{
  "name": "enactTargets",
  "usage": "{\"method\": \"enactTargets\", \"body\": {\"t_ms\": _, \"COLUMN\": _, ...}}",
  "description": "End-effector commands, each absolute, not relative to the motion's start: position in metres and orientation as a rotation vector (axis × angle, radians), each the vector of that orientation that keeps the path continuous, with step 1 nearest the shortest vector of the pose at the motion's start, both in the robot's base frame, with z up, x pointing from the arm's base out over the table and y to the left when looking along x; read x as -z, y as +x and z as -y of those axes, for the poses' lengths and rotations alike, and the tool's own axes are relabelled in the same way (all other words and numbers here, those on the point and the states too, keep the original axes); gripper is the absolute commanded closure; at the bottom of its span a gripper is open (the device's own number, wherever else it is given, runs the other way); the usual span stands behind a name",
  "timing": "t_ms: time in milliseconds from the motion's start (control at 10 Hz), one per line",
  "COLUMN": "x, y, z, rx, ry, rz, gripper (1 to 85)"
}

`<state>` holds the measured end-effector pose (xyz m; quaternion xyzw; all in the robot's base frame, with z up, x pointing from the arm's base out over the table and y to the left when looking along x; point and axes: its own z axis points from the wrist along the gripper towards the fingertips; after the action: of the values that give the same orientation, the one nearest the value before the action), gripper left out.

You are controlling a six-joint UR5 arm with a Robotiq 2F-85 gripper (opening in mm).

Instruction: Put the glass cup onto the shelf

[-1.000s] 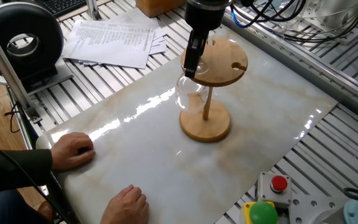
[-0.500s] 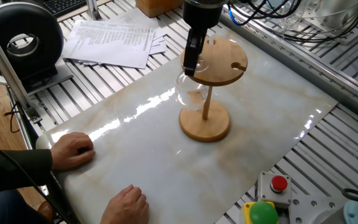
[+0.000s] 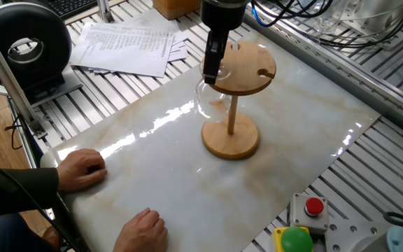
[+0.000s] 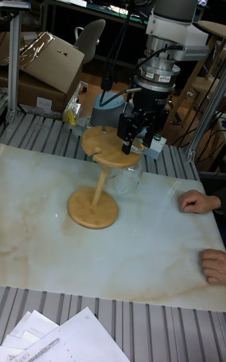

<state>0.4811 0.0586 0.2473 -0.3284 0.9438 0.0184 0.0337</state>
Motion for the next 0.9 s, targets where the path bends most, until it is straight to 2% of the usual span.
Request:
{"method": "enactTargets", "body": {"t_ms": 0, "x": -0.246, "y": 0.482, "z": -0.059, "rx": -0.067, "ry": -1.075, "rz": -2.874, "gripper": 11.0}}
{"method": "enactTargets", "body": {"t_ms": 200, "x": -0.245, "y": 0.482, "z": -0.058, "rx": -0.070, "ry": -1.094, "rz": -2.866, "gripper": 2.0}}
{"method": "enactTargets", "body": {"t_ms": 400, "x": -0.246, "y": 0.479, "z": -0.059, "rx": -0.083, "ry": -1.076, "rz": -2.876, "gripper": 0.7}}
{"method": "enactTargets", "body": {"t_ms": 600, "x": -0.265, "y": 0.470, "z": -0.069, "rx": -0.105, "ry": -0.985, "rz": -2.929, "gripper": 2.3}}
{"method": "enactTargets", "body": {"t_ms": 700, "x": -0.279, "y": 0.466, "z": -0.065, "rx": -0.064, "ry": -0.894, "rz": -2.984, "gripper": 19.7}}
{"method": "enactTargets", "body": {"t_ms": 800, "x": -0.289, "y": 0.458, "z": -0.064, "rx": -0.018, "ry": -0.724, "rz": -3.065, "gripper": 63.3}}
